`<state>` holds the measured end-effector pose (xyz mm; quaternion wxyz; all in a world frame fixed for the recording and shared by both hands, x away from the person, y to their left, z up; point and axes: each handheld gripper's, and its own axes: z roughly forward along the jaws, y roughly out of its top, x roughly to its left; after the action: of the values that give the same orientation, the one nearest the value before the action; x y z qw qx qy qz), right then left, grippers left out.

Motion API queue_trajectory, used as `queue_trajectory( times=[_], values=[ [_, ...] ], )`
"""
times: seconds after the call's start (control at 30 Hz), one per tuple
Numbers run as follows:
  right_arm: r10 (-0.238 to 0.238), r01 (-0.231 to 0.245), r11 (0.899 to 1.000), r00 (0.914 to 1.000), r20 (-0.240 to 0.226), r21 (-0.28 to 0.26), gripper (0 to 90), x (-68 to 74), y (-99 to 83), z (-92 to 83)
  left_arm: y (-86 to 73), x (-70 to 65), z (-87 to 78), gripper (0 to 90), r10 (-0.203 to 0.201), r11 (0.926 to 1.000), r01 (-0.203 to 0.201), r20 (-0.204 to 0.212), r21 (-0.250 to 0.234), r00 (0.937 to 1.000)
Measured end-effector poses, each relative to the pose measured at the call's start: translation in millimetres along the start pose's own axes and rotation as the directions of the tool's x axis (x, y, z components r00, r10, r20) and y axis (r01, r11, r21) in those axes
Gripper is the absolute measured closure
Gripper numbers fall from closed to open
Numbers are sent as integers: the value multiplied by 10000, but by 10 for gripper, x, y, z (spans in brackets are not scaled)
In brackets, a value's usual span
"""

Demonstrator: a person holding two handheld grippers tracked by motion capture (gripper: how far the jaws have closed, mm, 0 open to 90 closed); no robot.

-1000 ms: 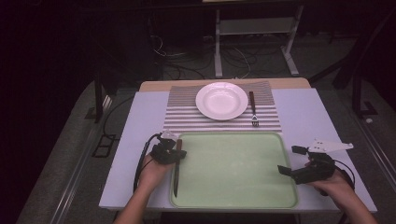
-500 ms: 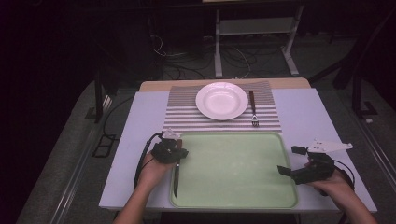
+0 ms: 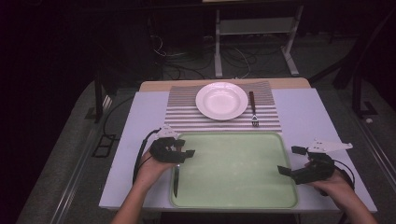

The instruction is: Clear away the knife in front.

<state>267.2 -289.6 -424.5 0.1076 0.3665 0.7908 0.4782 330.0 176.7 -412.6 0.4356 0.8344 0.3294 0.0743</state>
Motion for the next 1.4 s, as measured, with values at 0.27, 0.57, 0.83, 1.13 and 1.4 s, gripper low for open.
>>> queue_trajectory(
  times=[0.27,0.57,0.83,1.13,1.4],
  values=[
    [-14,14,10000,10000,-9,5,0,4,0,-1,-45,-7,-119,40,-37,9991,38,16,-420,10000],
    [-43,43,10000,10000,-33,-4,0,10,0,-1,-124,-5,-290,0,63,9968,-74,-137,-790,9999],
    [-88,88,10000,9999,-66,-15,0,17,-1,-3,-259,-31,-442,0,142,9945,-178,-359,-1035,9993],
    [-112,112,9999,9999,-62,0,0,18,-4,-5,-368,-32,-468,0,204,9948,-242,-399,-989,9990],
    [-114,114,9999,9999,-71,2,0,17,-6,-5,-371,-25,-443,0,199,9957,-239,-444,-900,9988]
  ],
)
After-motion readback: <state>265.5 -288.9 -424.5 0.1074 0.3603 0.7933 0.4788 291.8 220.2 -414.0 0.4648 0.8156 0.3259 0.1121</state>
